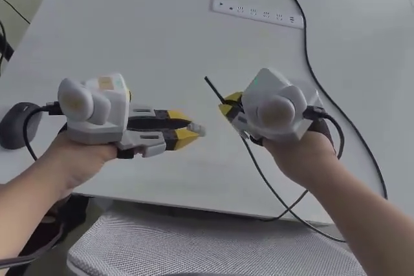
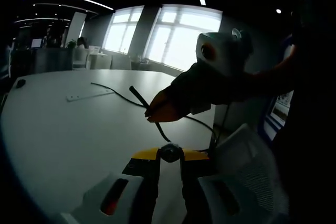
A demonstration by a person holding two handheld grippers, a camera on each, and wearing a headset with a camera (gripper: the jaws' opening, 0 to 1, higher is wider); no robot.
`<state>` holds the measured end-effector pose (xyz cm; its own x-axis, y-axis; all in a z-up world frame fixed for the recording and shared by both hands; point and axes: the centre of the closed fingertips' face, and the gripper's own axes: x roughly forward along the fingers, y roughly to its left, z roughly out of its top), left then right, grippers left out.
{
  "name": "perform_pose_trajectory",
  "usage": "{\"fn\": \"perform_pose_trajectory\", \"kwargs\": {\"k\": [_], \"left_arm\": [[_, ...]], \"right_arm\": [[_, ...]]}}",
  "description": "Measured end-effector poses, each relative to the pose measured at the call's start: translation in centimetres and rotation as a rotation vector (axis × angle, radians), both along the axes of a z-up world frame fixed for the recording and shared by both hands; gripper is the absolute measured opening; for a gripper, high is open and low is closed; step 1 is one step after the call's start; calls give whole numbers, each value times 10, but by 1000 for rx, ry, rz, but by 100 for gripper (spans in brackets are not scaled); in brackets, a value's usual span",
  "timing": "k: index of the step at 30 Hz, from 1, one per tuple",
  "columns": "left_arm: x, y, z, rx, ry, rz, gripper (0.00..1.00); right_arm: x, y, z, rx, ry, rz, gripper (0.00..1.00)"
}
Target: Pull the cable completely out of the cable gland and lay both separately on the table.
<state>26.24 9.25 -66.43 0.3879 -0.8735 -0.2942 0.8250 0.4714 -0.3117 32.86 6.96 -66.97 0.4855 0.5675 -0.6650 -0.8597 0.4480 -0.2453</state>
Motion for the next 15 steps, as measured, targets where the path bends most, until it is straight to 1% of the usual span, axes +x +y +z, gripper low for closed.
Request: {"fn": "perform_pose_trajectory", "kwargs": {"k": [9, 12, 14, 15], "left_arm": [[2, 10, -11, -10, 10, 12, 15], [2, 13, -16, -19, 21, 20, 15], [2, 15, -18, -22, 21, 22, 15], [2, 16, -19, -23, 18, 24, 15]], "right_arm": [[14, 17, -3, -16, 0, 23, 0], [18, 23, -6, -18, 9, 25, 0], [20, 26, -10, -46, 4, 43, 0], [21, 29, -12, -46, 12, 44, 0]]}}
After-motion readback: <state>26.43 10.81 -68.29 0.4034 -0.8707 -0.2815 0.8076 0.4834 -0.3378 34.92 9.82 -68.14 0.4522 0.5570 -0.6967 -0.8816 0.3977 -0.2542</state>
